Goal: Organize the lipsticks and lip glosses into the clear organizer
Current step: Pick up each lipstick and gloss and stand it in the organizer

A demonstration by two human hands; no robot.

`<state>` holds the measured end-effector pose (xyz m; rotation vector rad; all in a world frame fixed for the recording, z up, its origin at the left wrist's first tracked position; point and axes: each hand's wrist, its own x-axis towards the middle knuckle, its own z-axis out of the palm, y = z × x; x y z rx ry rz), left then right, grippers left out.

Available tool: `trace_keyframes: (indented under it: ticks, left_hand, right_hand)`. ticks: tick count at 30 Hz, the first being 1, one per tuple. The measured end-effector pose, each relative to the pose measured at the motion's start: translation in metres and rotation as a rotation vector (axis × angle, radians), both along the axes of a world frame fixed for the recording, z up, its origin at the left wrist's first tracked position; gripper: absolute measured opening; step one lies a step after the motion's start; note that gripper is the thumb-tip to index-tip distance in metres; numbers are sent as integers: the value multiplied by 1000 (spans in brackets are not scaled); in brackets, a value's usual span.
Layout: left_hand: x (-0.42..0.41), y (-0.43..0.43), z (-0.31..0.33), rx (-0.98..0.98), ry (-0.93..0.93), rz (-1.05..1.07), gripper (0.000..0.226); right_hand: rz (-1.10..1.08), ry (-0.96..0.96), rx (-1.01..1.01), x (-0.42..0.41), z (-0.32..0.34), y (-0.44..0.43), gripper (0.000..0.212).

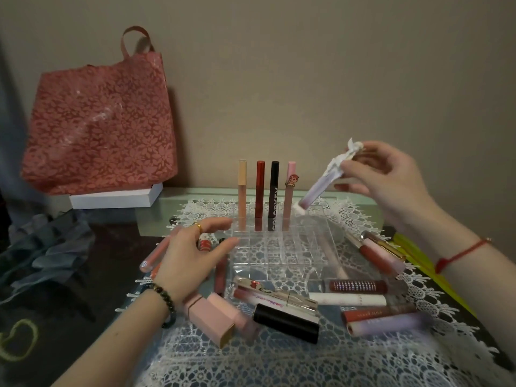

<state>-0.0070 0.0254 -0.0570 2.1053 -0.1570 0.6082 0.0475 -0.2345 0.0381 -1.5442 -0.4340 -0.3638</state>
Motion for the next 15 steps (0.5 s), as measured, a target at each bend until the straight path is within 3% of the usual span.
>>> trace_keyframes:
  ticks: [6, 15]
  left_hand:
    - [6, 9, -13, 146, 77, -4, 48]
    - [10, 11, -20, 67, 167, -72, 44]
  right_hand:
    - [-38, -43, -252, 35, 16, 3, 29]
    - [44, 6, -457, 54, 10, 11, 29]
